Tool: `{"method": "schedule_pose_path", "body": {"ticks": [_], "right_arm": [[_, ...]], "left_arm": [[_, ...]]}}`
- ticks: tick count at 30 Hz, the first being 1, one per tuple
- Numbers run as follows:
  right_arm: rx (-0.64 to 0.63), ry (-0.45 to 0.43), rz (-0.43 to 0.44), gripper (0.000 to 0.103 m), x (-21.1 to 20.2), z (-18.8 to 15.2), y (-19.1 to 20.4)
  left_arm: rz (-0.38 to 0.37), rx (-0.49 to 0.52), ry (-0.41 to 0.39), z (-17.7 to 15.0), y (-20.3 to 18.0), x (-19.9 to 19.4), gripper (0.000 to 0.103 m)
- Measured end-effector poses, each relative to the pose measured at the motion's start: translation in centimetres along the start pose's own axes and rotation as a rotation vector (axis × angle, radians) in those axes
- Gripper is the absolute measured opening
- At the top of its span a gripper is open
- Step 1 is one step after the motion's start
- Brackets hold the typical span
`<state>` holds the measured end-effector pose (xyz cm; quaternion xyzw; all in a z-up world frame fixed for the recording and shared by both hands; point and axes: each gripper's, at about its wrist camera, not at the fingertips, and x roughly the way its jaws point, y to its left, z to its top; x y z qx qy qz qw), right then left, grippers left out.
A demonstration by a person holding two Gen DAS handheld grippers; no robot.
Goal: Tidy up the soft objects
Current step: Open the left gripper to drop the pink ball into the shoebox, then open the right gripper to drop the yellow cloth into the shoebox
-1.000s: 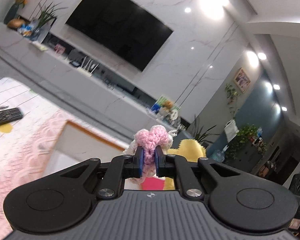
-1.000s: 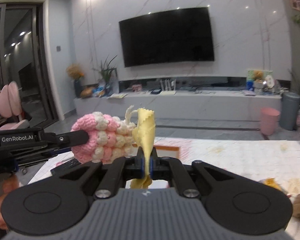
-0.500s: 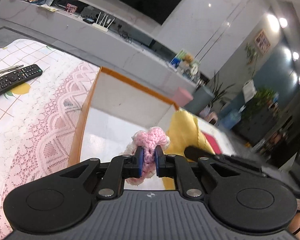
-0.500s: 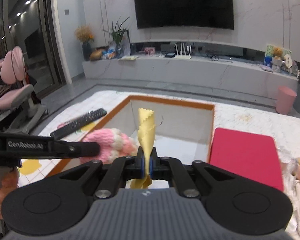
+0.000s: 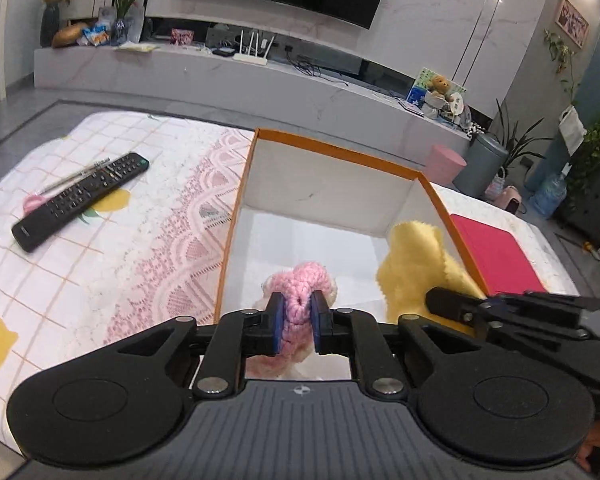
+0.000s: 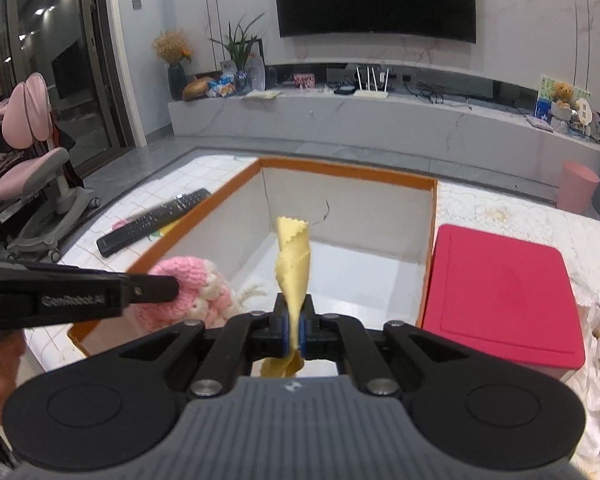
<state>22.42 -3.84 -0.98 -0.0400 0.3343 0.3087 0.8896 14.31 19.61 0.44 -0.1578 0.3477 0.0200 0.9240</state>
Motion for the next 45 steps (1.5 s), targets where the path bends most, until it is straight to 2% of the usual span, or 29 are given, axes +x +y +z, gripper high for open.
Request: {"method": "schedule_pose_path", "body": {"ticks": [1, 4, 6, 8, 11, 16, 23, 26, 28, 30, 31, 33, 35, 37, 39, 40, 45], "right_arm": [[-0.003, 0.008, -0.004, 0.002, 0.1, -0.1, 0.0], [-0.025, 0.027, -0.013, 0.002, 0.3, -0.2, 0.2], [-0.032, 0.036, -0.015, 0.002, 0.3, -0.3, 0.4], [-0.028, 0.040, -0.020, 0.002, 0.5, -0.3, 0.5], [-0.042, 0.055, -0.019, 0.002, 0.8, -0.3, 0.9], [-0.095, 0.112, -0.025, 0.002, 1.7, -0.4, 1.4], [-0.135, 0.156, -0.066, 0.003, 2.6, -1.0, 1.8], [-0.181, 0.163, -0.115, 0.004, 2.9, -1.3, 2.3], [-0.232, 0.157, -0.169, 0.012, 3.0, -1.6, 2.8], [-0.261, 0.154, -0.191, 0.029, 3.0, -1.7, 3.0], [-0.260, 0.150, -0.197, 0.034, 2.9, -1.7, 3.0], [-0.249, 0.131, -0.210, 0.060, 2.5, -1.5, 2.9], [-0.250, 0.103, -0.212, 0.071, 1.9, -1.3, 2.9], [-0.256, 0.088, -0.201, 0.074, 1.4, -1.2, 2.9], [-0.247, 0.071, -0.192, 0.088, 0.7, -1.0, 2.9], [-0.240, 0.056, -0.187, 0.091, 0.3, -1.0, 2.9], [-0.179, 0.004, -0.183, 0.099, -1.9, -0.6, 2.3]], "left_arm": [[-0.007, -0.017, -0.012, 0.1, 0.2, -0.3, 0.017], [-0.022, -0.044, -0.081, 0.6, 0.6, -1.5, 0.031], [-0.051, -0.072, -0.144, 0.7, 0.9, -2.5, 0.055], [-0.082, -0.099, -0.186, 0.8, 1.2, -3.0, 0.065], [-0.087, -0.115, -0.202, 1.1, 1.3, -2.9, 0.069], [-0.031, -0.104, -0.212, 1.1, 1.3, -2.5, 0.072], [-0.041, -0.144, -0.200, 1.2, 2.6, -2.2, 0.073], [-0.036, -0.145, -0.177, 1.2, 2.8, -2.0, 0.073], [-0.039, -0.146, -0.173, 1.2, 3.0, -2.0, 0.073], [-0.037, -0.152, -0.176, 1.2, 3.1, -2.2, 0.073], [-0.039, -0.154, -0.177, 1.2, 3.1, -2.3, 0.073], [-0.059, -0.166, -0.174, 1.3, 3.2, -2.5, 0.073], [-0.087, -0.174, -0.177, 1.3, 3.1, -2.7, 0.074], [-0.098, -0.171, -0.186, 1.3, 2.8, -2.9, 0.075], [-0.087, -0.152, -0.220, 1.3, 2.1, -3.6, 0.077], [-0.080, -0.149, -0.238, 1.3, 1.8, -4.0, 0.078], [-0.082, -0.169, -0.306, 1.6, 0.1, -6.2, 0.087]]}}
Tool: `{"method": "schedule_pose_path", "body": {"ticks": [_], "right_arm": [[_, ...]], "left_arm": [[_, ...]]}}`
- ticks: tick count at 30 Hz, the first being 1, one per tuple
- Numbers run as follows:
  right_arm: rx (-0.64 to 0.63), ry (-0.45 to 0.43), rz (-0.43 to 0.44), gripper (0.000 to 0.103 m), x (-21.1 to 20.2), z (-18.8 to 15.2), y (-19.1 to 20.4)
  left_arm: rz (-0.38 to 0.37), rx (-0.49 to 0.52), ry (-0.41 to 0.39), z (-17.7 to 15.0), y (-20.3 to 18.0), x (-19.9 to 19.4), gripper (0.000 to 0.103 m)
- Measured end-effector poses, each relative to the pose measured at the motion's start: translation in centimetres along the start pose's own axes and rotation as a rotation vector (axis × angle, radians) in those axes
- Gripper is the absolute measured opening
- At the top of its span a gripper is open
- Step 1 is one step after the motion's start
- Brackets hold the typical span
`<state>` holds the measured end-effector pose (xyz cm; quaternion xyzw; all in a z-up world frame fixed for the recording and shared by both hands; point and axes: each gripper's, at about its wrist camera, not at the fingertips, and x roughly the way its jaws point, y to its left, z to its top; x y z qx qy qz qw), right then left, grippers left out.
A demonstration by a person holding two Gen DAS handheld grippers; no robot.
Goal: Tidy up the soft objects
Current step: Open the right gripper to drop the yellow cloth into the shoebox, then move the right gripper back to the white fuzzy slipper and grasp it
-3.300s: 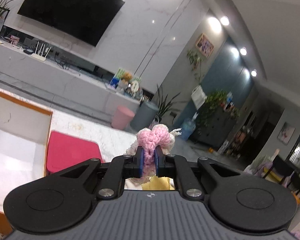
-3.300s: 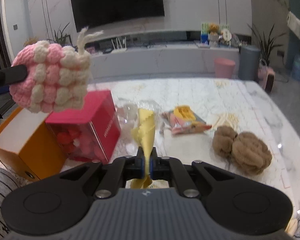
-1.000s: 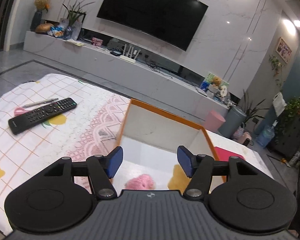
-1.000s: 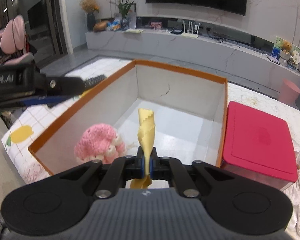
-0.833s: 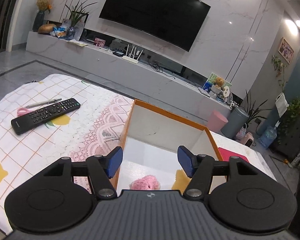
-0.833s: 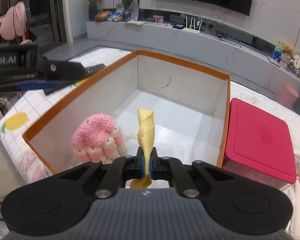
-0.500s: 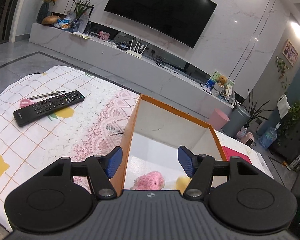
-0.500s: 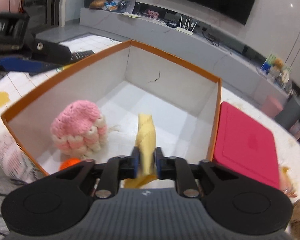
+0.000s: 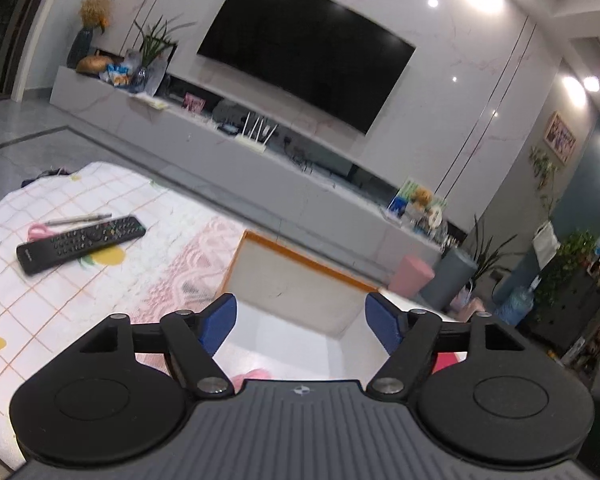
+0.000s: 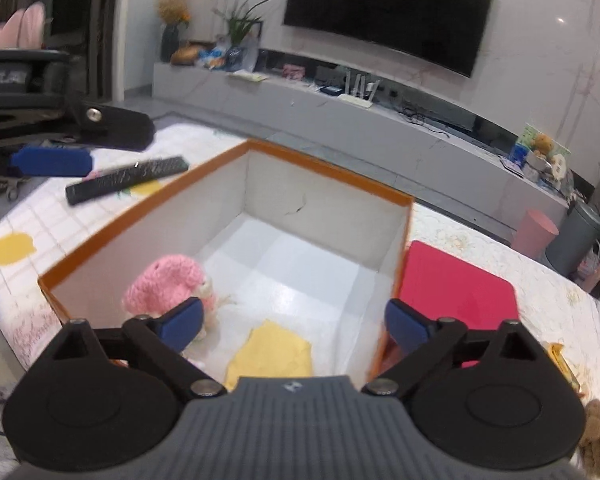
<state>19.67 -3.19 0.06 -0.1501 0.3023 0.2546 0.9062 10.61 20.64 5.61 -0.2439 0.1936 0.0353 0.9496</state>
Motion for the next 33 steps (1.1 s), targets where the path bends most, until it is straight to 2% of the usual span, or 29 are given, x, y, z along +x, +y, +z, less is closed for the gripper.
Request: {"method": "schedule_pose_path", "body": {"ticks": [4, 9, 11, 15, 20, 23, 26, 29, 30, 33], "right_arm": [[0.040, -0.035, -0.009, 0.100, -2.1, 0.4, -1.8], [0.060, -0.082, -0.042, 0.100, -5.4, 0.1, -4.8], [0.067, -0.092, -0.064, 0.100, -6.6, -0.3, -6.3], [0.074, -0.109, -0.122, 0.100, -9.0, -1.5, -9.7], [0.090, -0.135, -0.223, 0.100, -11.7, -3.6, -14.6], [0.128, -0.112, -0.227, 0.100, -12.2, -5.3, -17.7], [0.216, -0.105, -0.238, 0.100, -12.0, -8.1, -20.5], [0.340, -0.100, -0.226, 0.100, -10.8, -11.1, -23.4], [0.365, -0.089, -0.224, 0.100, -10.4, -12.0, -23.8], [0.416, -0.014, -0.246, 0.100, -9.4, -13.7, -25.9]], "left_arm": [[0.071, 0.074, -0.089, 0.4, -2.4, -2.0, 0.092], [0.155, 0.134, -0.160, 0.7, -6.1, -3.6, 0.093], [0.152, 0.159, -0.180, 0.6, -7.7, -3.9, 0.093], [0.090, 0.249, -0.184, -0.4, -11.5, -3.9, 0.094], [-0.035, 0.269, -0.115, -2.6, -16.1, -2.5, 0.094], [-0.119, 0.313, -0.110, -4.8, -18.5, -1.3, 0.094], [-0.170, 0.350, -0.095, -7.3, -19.9, 0.1, 0.094], [-0.216, 0.397, -0.032, -10.8, -20.8, 2.4, 0.094], [-0.252, 0.418, -0.006, -12.1, -20.9, 3.3, 0.094], [-0.313, 0.502, 0.085, -15.3, -21.5, 5.8, 0.094]]}}
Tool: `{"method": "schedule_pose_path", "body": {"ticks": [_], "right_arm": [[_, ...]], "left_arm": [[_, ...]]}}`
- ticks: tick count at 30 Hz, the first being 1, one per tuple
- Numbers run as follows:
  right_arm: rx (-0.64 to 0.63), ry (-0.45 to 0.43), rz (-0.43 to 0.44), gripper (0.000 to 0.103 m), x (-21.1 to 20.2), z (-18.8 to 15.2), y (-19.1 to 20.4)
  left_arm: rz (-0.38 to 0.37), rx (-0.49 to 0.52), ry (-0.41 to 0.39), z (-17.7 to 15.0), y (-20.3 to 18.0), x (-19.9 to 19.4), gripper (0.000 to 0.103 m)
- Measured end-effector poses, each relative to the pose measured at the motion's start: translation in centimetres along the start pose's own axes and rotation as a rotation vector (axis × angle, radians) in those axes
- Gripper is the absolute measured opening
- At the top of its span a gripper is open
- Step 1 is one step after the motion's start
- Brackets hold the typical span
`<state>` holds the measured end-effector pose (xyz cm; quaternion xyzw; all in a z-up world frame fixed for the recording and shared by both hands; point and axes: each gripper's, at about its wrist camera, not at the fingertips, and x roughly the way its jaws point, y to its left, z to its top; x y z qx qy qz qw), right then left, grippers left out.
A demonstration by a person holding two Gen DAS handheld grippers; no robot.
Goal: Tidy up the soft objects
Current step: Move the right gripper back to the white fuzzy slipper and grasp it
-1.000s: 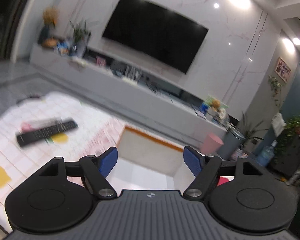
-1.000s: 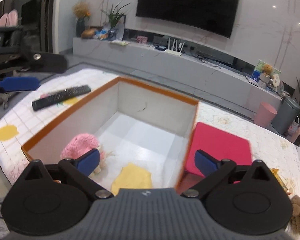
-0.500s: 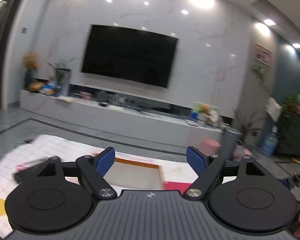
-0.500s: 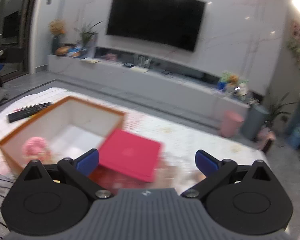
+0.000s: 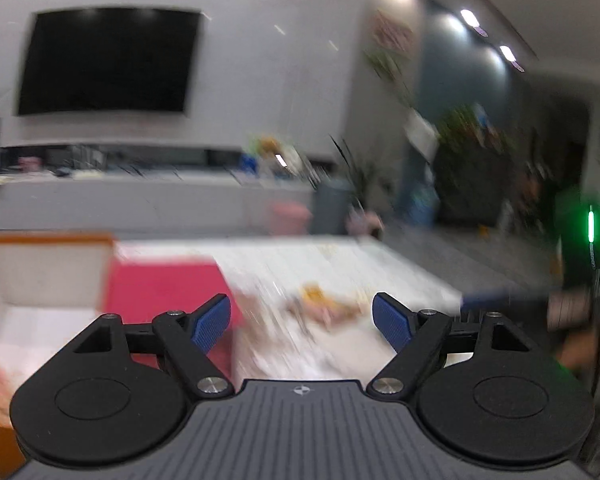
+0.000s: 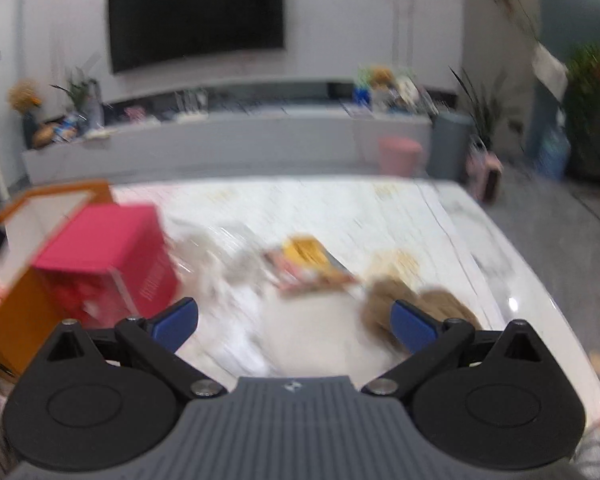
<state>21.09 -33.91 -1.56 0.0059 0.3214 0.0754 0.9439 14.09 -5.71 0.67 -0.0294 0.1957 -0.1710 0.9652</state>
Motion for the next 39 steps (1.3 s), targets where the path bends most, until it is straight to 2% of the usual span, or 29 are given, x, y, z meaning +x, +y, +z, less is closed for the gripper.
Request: {"method": "schedule_pose_path", "body": {"ticks": [4, 6, 8, 11, 14, 17, 20, 23, 25, 27, 31, 33, 36, 38, 39], "right_arm": [[0.174, 0.056, -0.009, 0.100, 1.6, -0.6, -2.9], [0.246, 0.085, -0.026, 0.100, 2.6, -1.1, -3.7], [0.262, 0.114, -0.040, 0.100, 3.9, -1.5, -3.7], [0.226, 0.148, -0.024, 0.100, 6.1, -2.2, -2.7], [0.132, 0.213, 0.032, 0.100, 8.5, -3.2, -1.4], [0.111, 0.226, -0.026, 0.100, 10.0, -4.1, -0.9], [0.070, 0.229, -0.033, 0.100, 10.7, -4.4, -0.5], [0.007, 0.244, -0.084, 0.100, 11.0, -4.7, 0.0], [0.004, 0.242, -0.076, 0.098, 11.0, -4.8, -0.1], [0.032, 0.261, -0.055, 0.085, 10.9, -4.8, -0.7], [0.042, 0.266, -0.045, 0.080, 10.9, -4.6, -1.4], [0.038, 0.242, -0.068, 0.056, 10.7, -4.7, -1.6], [0.062, 0.232, -0.056, 0.031, 9.9, -4.5, -1.8], [0.073, 0.215, -0.048, 0.022, 9.2, -4.2, -2.0], [0.075, 0.205, -0.048, 0.021, 8.7, -4.1, -2.0]], "left_arm": [[-0.026, 0.108, 0.066, -1.9, -2.0, 2.5, 0.094], [-0.035, 0.113, 0.082, -2.4, -2.1, 2.6, 0.094], [-0.040, 0.106, 0.103, -3.2, -2.1, 2.7, 0.094], [-0.030, 0.112, 0.115, -4.0, -2.3, 2.3, 0.094], [0.013, 0.112, 0.121, -4.4, -1.8, 2.0, 0.094], [0.024, 0.093, 0.138, -4.4, -1.3, 2.2, 0.094], [0.031, 0.048, 0.156, -4.2, -0.6, 2.2, 0.094], [0.036, 0.019, 0.160, -4.0, -0.1, 2.3, 0.094], [0.034, 0.015, 0.158, -3.9, 0.0, 2.4, 0.094], [0.034, 0.019, 0.155, -3.8, 0.1, 2.3, 0.094], [0.030, 0.025, 0.152, -3.8, 0.0, 2.1, 0.094], [0.023, 0.022, 0.149, -3.7, 0.0, 1.9, 0.094], [0.021, 0.019, 0.154, -3.7, 0.1, 2.0, 0.094], [0.022, 0.020, 0.158, -3.8, 0.2, 2.1, 0.094], [0.025, 0.021, 0.159, -3.8, 0.2, 2.1, 0.094]]}}
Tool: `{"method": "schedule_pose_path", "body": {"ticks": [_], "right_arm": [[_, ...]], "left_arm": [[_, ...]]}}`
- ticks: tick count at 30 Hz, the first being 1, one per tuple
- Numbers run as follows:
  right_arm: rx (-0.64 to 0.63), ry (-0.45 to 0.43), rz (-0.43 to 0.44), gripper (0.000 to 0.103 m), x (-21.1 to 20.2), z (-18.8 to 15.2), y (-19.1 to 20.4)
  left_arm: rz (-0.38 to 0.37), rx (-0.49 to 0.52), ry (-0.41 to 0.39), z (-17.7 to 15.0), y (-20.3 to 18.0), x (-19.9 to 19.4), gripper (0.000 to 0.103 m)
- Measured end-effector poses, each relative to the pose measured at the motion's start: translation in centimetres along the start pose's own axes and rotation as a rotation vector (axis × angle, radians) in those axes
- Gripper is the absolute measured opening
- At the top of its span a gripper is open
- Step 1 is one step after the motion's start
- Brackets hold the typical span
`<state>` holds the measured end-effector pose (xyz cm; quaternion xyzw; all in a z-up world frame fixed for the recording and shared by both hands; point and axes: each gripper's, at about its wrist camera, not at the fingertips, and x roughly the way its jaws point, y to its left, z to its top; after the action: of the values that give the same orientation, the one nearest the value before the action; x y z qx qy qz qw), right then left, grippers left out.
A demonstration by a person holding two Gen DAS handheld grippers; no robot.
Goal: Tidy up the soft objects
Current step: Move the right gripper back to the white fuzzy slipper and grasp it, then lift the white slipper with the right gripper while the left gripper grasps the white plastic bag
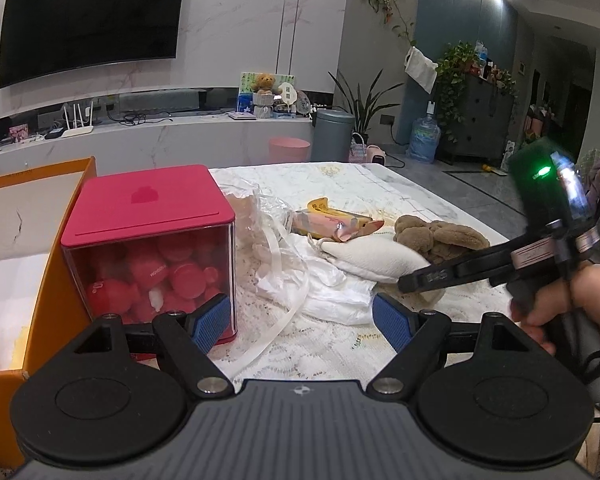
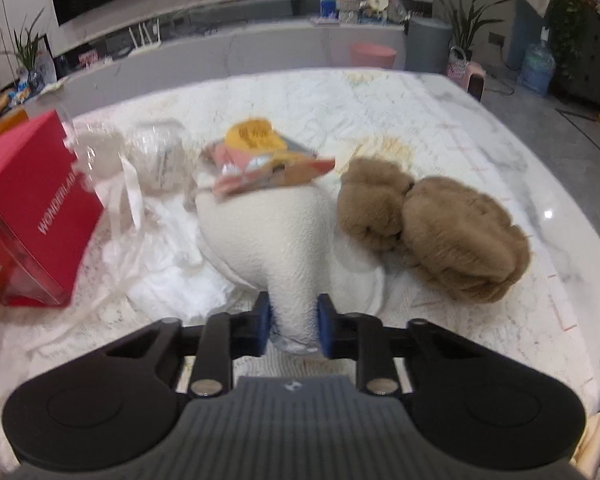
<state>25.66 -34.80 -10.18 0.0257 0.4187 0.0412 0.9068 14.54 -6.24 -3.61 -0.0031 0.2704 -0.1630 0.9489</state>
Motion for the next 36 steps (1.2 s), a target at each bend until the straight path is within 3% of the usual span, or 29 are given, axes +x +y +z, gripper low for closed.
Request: {"method": "schedule_pose_path", "body": {"ticks": [6, 10, 13, 17, 21, 26, 29, 31, 33, 36], "right_arm": [[-0.013, -0.027, 0.133, 0.020, -4.3, 0.0, 0.4], [0.107, 0.005, 0.338, 0.020, -6.6, -0.9, -1.3], [0.195, 0.033, 0.389, 0.020, -6.7, -1.9, -2.8], [0.180, 0.037, 0.265, 0.022, -6.3, -2.1, -3.5], [0.179, 0.012, 0.240, 0.031, -6.0, -1.5, -3.8], [0.132, -0.014, 0.181, 0.033, -5.0, -1.2, -3.2], [0.032, -0.069, 0.138, 0.037, -4.6, -0.9, -2.2], [-0.021, -0.066, 0.112, 0.036, -3.7, -0.7, -1.6], [-0.008, -0.035, 0.123, 0.019, -2.7, -0.8, -1.5], [0.019, -0.017, 0.117, 0.017, -2.8, -1.0, -1.4]], "left_arm": [[0.000, 0.003, 0.004, 0.2, -0.1, 0.0, 0.094], [0.007, -0.004, 0.007, 0.3, 0.1, -0.1, 0.094], [0.002, -0.025, 0.012, 0.6, 0.4, 0.0, 0.094], [0.020, -0.038, 0.029, 0.5, 0.6, 0.4, 0.094], [0.041, -0.036, 0.043, 0.2, 0.8, 0.7, 0.094], [0.043, -0.020, 0.043, 0.0, 0.7, 0.6, 0.094], [0.040, -0.003, 0.045, -0.1, 0.4, 0.6, 0.094], [0.042, 0.008, 0.049, -0.2, 0.3, 0.7, 0.094], [0.035, 0.018, 0.055, -0.4, 0.1, 1.0, 0.094], [0.013, 0.017, 0.064, -0.6, -0.5, 2.2, 0.094]]}}
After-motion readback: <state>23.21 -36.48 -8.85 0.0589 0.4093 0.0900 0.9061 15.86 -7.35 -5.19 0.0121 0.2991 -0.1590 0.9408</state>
